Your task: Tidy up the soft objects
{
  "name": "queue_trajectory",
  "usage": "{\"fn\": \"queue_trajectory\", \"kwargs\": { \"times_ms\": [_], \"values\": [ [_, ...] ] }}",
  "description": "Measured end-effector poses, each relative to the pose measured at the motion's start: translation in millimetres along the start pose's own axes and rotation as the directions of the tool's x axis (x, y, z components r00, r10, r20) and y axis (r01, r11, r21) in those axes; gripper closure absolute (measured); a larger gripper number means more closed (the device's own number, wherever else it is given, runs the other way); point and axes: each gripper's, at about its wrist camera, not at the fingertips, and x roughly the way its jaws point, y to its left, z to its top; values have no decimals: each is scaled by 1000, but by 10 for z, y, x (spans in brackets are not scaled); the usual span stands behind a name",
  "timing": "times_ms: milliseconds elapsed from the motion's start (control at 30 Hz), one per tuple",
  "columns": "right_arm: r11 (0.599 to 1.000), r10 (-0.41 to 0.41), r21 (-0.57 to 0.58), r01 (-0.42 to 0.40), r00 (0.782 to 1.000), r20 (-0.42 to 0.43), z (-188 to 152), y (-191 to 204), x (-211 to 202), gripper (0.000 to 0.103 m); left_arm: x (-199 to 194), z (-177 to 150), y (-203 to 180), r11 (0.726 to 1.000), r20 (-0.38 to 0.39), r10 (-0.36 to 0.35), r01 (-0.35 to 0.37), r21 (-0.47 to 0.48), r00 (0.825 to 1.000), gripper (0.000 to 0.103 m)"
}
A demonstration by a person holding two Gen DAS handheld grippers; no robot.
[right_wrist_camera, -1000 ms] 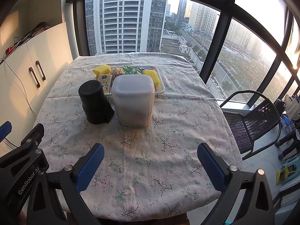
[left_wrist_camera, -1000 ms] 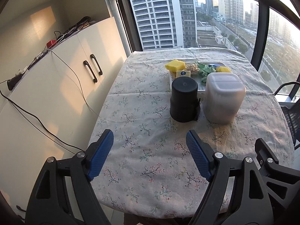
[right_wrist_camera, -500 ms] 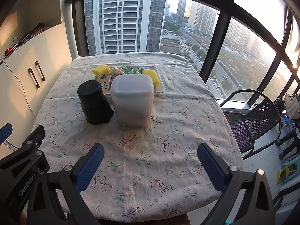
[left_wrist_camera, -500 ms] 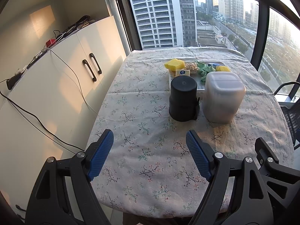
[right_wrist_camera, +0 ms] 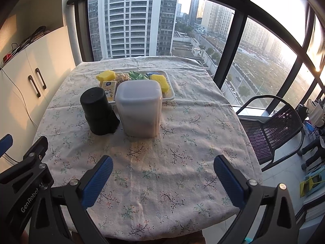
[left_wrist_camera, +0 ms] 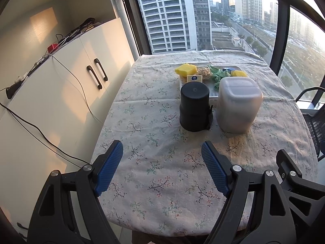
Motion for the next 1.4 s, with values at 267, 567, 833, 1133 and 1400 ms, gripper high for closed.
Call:
{"fn": "queue_trajectory", "kwargs": {
  "times_ms": [267,567,833,1133,1400],
  "values": [
    [1000,-2,3,2,1000,-2,4,-13,7,2,3,5,-9,1000,-1,-2,2,0,1000,24],
    [1000,-1,9,1,1000,-6,5,-21,16,2,15,10,-11,1000,0,-3,3,7,1000,24],
    [1000,-2,9,2,1000,-6,6,-24,22,2,21,8,-19,1000,-3,-3,3,10,1000,24],
    [1000,-2,10,2,1000,-9,1,-36,24,2,18,11,-17,1000,0,-4,4,10,1000,24],
    [1000,0,14,0,1000,-11,-6,-31,22,2,17,6,-11,1000,-2,-3,3,11,1000,24]
  ]
}}
